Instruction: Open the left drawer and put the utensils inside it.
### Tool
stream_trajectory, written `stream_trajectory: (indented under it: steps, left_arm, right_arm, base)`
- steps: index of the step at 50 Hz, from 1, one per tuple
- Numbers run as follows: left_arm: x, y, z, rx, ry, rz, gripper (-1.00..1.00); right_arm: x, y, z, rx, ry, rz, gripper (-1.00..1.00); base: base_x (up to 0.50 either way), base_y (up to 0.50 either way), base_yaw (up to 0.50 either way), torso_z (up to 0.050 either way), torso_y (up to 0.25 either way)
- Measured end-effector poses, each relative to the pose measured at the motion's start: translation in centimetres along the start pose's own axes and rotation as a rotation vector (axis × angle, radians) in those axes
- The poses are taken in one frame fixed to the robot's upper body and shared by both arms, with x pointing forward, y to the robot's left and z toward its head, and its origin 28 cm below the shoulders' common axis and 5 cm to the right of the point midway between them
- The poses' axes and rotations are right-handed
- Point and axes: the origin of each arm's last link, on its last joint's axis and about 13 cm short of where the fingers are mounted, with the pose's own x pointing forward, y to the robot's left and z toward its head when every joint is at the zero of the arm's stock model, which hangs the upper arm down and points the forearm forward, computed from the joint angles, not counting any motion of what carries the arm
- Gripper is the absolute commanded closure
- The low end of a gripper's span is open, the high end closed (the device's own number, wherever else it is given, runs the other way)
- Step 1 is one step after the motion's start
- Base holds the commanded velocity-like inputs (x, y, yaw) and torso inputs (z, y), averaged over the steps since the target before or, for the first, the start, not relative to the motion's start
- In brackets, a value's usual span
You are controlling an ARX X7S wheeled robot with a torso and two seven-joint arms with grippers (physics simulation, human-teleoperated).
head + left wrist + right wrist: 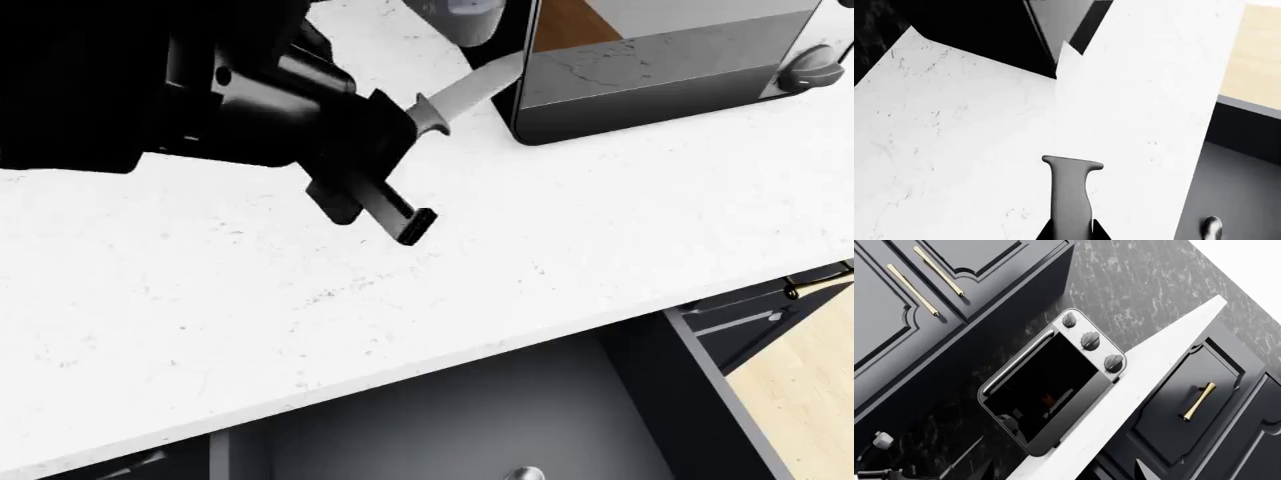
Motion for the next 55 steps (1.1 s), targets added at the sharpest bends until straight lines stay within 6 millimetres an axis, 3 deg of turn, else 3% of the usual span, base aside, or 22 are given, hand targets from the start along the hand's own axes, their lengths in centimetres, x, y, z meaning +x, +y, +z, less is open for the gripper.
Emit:
stream_trajectory:
  steps: [11, 37, 55]
  left_arm:
    - [0.2, -1.3, -1.0, 0.092, 0.01, -0.112, 1.0]
    - [2.3, -3.5, -3.1, 0.161, 0.04, -0.268, 1.0]
    - [5.6, -7.9, -5.6, 0.141, 0.084, -0.335, 1.0]
  right_arm:
    - [0.0, 0.0, 0.0, 0.0, 0.002, 0.0, -1.0]
    - [0.0, 0.0, 0.0, 0.003, 0.002, 0.0, -1.0]
    - [0.2, -0.2, -0.2, 0.006, 0.005, -0.007, -1.0]
  base:
    - [0.0, 0.0, 0.0, 0.0, 0.0]
    - [0.0, 0.0, 0.0, 0.0, 0.215]
    - [0.0, 0.0, 0.0, 0.0, 0.0]
